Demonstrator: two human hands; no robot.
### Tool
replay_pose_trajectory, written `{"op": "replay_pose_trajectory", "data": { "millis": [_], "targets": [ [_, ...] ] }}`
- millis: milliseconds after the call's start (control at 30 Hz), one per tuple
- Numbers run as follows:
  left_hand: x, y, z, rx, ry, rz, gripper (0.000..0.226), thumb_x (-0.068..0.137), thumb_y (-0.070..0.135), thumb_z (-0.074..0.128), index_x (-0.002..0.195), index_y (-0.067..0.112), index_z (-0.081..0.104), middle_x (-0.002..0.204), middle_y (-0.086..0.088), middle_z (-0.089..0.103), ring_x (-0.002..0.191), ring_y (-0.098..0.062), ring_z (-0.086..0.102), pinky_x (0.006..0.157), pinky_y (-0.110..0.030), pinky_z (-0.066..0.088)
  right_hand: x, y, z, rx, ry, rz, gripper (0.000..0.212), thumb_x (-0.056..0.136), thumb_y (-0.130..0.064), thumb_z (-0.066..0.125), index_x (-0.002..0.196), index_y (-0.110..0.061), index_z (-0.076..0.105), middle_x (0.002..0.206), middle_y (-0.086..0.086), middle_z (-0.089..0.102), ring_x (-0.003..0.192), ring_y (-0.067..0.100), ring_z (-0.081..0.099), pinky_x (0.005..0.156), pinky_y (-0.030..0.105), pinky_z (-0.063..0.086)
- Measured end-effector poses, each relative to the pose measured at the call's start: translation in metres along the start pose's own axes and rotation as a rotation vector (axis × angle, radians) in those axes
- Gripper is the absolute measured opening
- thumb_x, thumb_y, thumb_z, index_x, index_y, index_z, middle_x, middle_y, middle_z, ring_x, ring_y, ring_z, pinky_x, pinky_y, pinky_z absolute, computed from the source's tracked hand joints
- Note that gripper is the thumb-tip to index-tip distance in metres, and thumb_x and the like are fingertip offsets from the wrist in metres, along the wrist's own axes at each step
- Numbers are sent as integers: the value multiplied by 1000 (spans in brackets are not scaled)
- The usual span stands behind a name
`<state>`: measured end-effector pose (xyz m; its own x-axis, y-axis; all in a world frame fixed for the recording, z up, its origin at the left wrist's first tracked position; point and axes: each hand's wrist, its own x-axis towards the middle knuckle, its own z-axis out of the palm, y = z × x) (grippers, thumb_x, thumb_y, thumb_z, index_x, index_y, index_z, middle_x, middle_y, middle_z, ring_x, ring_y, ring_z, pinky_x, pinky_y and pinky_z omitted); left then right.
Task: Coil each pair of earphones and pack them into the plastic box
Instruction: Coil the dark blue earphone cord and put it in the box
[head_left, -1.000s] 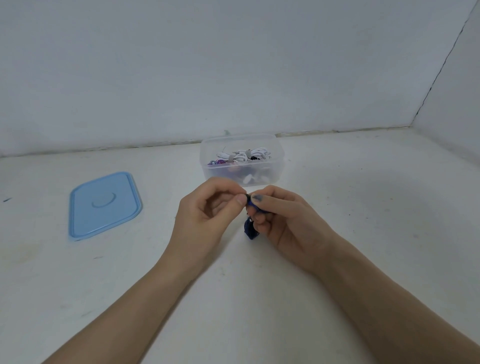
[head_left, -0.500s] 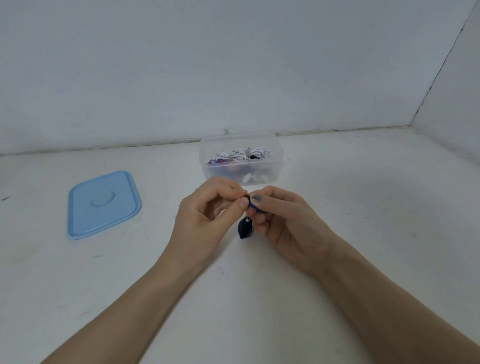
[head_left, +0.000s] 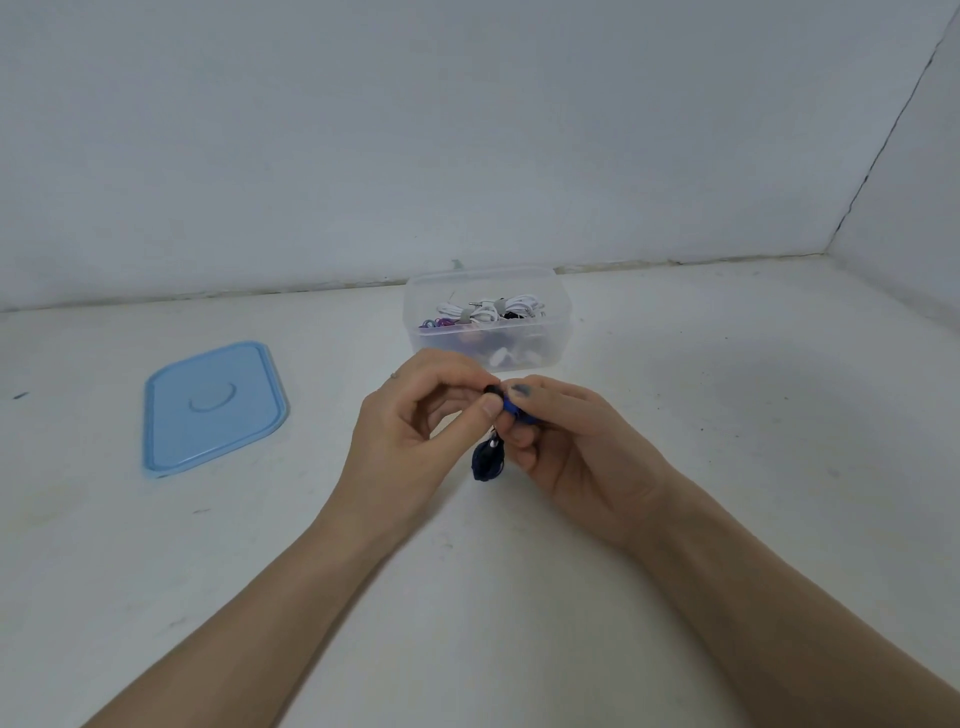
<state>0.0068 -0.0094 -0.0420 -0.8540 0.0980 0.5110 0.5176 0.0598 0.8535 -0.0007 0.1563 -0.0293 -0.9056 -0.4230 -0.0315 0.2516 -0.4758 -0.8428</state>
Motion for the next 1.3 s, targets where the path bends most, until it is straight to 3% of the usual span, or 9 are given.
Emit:
{"op": "replay_pose_trajectory", "data": {
  "millis": [233,433,667,800,900,967,1100,1167,1300],
  "targets": [
    [1,1,0,158,8,73,14,89,2,66,100,11,69,99,-3,68,93,-17,71,86,-21,53,2,-1,-2,11,27,29,16,89,-13,60,86,-6,74,73,5,63,57,10,54,62,22,46],
    [2,-4,-2,248,26,102,10,91,-2,67,93,7,71,95,-4,69,92,-19,69,83,-20,53,2,-1,-2,-43,31,17,19,96,-9,52,91,-2,69,74,8,62,58,11,53,59,21,46],
    [0,-10,-6,81,-37,-37,11,90,-9,68,86,1,66,99,-15,66,89,-27,70,86,-27,54,4,0,-5,-97,63,5,17,96,-3,51,91,5,66,71,11,61,56,13,53,54,21,47],
    [-1,-8,-6,99,-16,-74,5,92,-1,66,91,4,65,97,-6,69,84,-23,72,83,-29,54,6,5,-4,-137,70,-35,25,98,-2,46,92,3,70,74,12,64,57,14,55,55,23,47],
    [0,-6,-7,177,32,-136,17,92,-8,61,91,8,64,89,1,74,84,-18,74,82,-23,54,7,9,-2,-238,89,-72,29,99,-2,46,97,-1,74,75,15,62,58,17,54,56,26,45],
    [0,-7,-8,233,86,-182,19,89,-8,61,87,11,64,86,1,75,85,-16,74,80,-21,54,8,11,-1,-275,119,-89,28,100,-3,47,101,-4,75,72,15,62,56,19,57,56,26,47],
    [-1,-8,-9,307,136,-245,16,86,-2,66,83,13,65,76,3,70,77,-15,69,70,-20,50,8,15,-4,-329,205,-140,26,99,-3,48,107,-9,72,90,9,73,55,22,58,55,30,46],
    [-2,-7,-8,319,119,-254,15,87,-2,65,84,13,64,76,6,69,73,-12,66,68,-13,47,5,16,-4,-422,260,-190,29,96,-2,48,106,-13,73,93,8,73,54,24,55,54,32,44],
    [-3,-4,-5,358,19,-255,22,90,0,58,93,21,65,86,13,69,74,-16,69,71,-18,48,-2,12,-4,-647,401,-247,31,91,1,48,101,-19,70,96,-2,70,46,13,49,49,22,41]
  ]
}}
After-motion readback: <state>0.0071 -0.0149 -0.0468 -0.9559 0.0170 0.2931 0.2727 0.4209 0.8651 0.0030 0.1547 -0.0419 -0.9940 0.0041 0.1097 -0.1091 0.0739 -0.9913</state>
